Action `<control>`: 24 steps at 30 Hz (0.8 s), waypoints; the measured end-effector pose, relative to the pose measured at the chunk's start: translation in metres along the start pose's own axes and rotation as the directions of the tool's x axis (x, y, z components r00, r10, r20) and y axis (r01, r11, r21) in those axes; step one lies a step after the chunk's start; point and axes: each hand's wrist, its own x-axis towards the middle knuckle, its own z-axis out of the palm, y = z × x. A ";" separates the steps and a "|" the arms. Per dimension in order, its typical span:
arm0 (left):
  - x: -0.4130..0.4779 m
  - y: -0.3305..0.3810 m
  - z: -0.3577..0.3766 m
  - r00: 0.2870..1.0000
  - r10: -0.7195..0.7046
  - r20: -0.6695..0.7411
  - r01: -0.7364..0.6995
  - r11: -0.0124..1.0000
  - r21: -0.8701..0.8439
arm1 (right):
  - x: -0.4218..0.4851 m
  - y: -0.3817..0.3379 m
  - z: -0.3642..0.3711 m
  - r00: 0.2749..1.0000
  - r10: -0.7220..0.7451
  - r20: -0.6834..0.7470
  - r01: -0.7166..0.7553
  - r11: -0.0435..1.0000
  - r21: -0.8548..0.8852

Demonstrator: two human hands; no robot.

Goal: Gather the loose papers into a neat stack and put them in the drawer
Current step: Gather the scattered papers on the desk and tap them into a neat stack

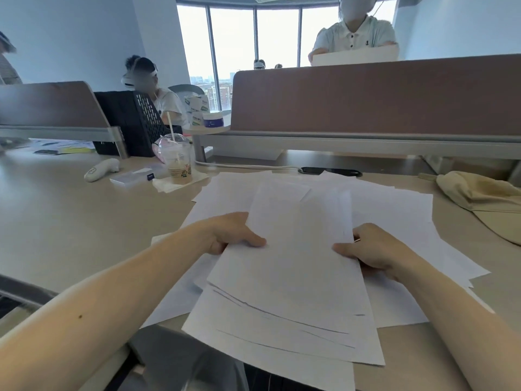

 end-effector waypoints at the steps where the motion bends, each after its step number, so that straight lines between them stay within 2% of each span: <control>1: 0.003 -0.002 0.001 0.997 0.037 -0.061 -0.035 0.999 0.032 | 0.000 0.000 -0.001 1.000 -0.001 0.001 0.001 0.999 0.037; 4: 0.004 -0.007 -0.010 0.958 0.123 -0.260 -0.097 0.989 0.112 | 0.005 0.004 -0.009 0.994 0.093 -0.053 -0.087 0.991 0.105; 7: -0.003 -0.021 -0.043 0.923 0.119 -0.365 -0.105 0.993 0.058 | 0.009 0.009 -0.016 0.990 0.129 -0.064 -0.125 0.990 0.063; 9: -0.010 -0.032 -0.063 0.914 0.085 -0.396 -0.102 0.995 -0.022 | 0.012 0.010 -0.017 0.989 -0.001 -0.148 -0.012 0.996 -0.085; 11: -0.016 -0.040 -0.073 0.905 0.050 -0.423 -0.118 0.983 -0.137 | 0.016 0.010 -0.022 0.914 -0.209 -0.347 0.105 0.950 -0.294; 12: -0.017 -0.043 -0.077 0.903 0.040 -0.429 -0.136 0.971 -0.195 | 0.018 0.010 -0.024 0.884 -0.255 -0.392 0.103 0.923 -0.370; 13: -0.017 -0.046 -0.079 0.902 0.036 -0.430 -0.150 0.961 -0.234 | 0.019 0.012 -0.025 0.899 -0.248 -0.360 0.065 0.889 -0.452; 15: -0.016 -0.047 -0.078 0.907 0.037 -0.420 -0.170 0.944 -0.282 | 0.020 0.016 -0.023 0.977 -0.117 -0.179 -0.027 0.763 -0.645; 16: -0.013 -0.047 -0.077 0.908 0.045 -0.416 -0.182 0.938 -0.295 | 0.018 0.018 -0.021 0.993 -0.060 -0.103 -0.032 0.702 -0.712; 17: -0.010 -0.045 -0.073 0.912 0.055 -0.407 -0.192 0.932 -0.306 | 0.016 0.017 -0.019 0.998 -0.045 -0.039 0.002 0.685 -0.728; 19: -0.005 -0.038 -0.061 0.924 0.075 -0.374 -0.208 0.921 -0.328 | 0.010 0.013 -0.019 0.995 -0.076 0.070 0.103 0.769 -0.631; 21: 0.003 -0.031 -0.049 0.927 0.074 -0.367 -0.209 0.916 -0.342 | 0.004 0.009 -0.019 0.975 -0.125 0.183 0.192 0.889 -0.416; 22: 0.007 -0.028 -0.044 0.930 0.059 -0.363 -0.194 0.916 -0.350 | 0.005 0.009 -0.020 0.970 -0.173 0.170 0.217 0.933 -0.286; 23: 0.011 -0.026 -0.038 0.934 0.041 -0.354 -0.172 0.922 -0.346 | 0.008 0.010 -0.023 0.976 -0.206 0.074 0.218 0.950 -0.222; 24: 0.015 -0.023 -0.033 0.935 0.021 -0.354 -0.145 0.934 -0.326 | 0.013 0.012 -0.027 0.975 -0.216 -0.050 0.196 0.944 -0.267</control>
